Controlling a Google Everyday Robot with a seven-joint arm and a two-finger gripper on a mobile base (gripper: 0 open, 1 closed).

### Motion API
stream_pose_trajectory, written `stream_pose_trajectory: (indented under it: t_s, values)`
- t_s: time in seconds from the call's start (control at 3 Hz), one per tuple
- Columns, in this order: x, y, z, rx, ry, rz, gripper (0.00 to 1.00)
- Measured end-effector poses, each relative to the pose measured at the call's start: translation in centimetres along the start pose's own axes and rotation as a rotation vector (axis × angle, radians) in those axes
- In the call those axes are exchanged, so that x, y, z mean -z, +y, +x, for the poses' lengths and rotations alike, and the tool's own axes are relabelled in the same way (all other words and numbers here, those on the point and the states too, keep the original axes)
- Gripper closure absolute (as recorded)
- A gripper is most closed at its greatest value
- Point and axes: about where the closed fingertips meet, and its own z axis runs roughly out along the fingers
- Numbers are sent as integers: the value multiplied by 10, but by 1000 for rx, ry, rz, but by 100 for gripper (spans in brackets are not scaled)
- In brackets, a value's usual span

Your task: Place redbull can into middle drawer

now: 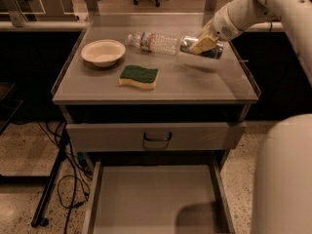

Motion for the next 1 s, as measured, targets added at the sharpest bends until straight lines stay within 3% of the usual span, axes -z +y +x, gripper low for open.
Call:
stream_pose_trajectory:
  t_s: [0.33,0.67,1.0]
  values:
    - [34,19,0,8,-10,61,100]
    - [87,41,1,1,-38,170,100]
    - [110,80,19,-20,-47,213,100]
